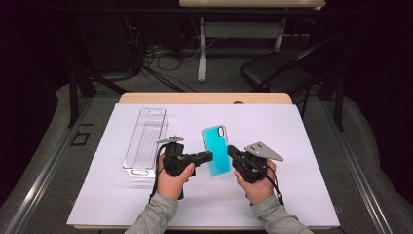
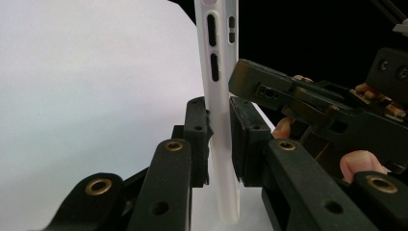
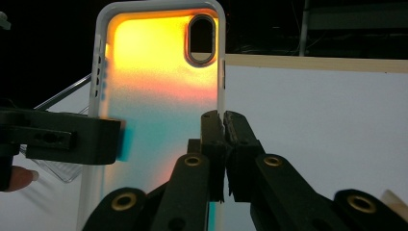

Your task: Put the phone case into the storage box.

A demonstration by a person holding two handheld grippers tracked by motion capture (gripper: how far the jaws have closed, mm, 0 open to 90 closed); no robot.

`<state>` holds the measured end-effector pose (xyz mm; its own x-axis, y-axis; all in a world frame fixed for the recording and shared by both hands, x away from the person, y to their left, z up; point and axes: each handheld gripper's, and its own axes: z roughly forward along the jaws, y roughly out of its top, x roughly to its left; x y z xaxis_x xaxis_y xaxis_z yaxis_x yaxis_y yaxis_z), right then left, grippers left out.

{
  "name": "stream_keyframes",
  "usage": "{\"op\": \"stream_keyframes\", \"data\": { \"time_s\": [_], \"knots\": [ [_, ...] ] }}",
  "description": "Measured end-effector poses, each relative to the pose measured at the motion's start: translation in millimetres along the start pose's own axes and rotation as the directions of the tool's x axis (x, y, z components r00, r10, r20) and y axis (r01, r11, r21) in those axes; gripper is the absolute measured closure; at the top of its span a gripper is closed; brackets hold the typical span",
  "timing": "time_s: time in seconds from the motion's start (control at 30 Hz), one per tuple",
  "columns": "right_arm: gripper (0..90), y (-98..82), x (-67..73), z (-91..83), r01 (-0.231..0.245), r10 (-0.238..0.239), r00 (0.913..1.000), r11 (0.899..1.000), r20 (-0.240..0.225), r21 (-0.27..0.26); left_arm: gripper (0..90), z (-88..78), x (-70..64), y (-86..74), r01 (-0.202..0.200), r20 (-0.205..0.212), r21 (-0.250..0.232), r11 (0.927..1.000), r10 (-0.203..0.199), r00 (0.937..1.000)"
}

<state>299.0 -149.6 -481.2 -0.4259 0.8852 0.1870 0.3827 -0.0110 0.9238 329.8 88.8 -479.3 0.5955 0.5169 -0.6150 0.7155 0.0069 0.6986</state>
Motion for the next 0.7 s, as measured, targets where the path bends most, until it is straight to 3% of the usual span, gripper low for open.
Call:
{"op": "stream_keyframes", "data": {
  "time_s": [0.4,0.7],
  "knots": [
    [87.5,-0.3,-0.4,0.1,0.0,0.0,1.0,1.0,-0.003,-0.002,80.7,-0.2,1.8,0.5,0.037,0.011,-0.004,0.9993,-0.037,0.9993],
    [87.6,-1.2,-1.0,0.4,0.003,-0.003,1.0,1.0,-0.007,-0.007,81.0,-0.4,2.1,0.3,0.043,0.018,-0.003,0.9991,-0.043,0.9989]
  ]
}}
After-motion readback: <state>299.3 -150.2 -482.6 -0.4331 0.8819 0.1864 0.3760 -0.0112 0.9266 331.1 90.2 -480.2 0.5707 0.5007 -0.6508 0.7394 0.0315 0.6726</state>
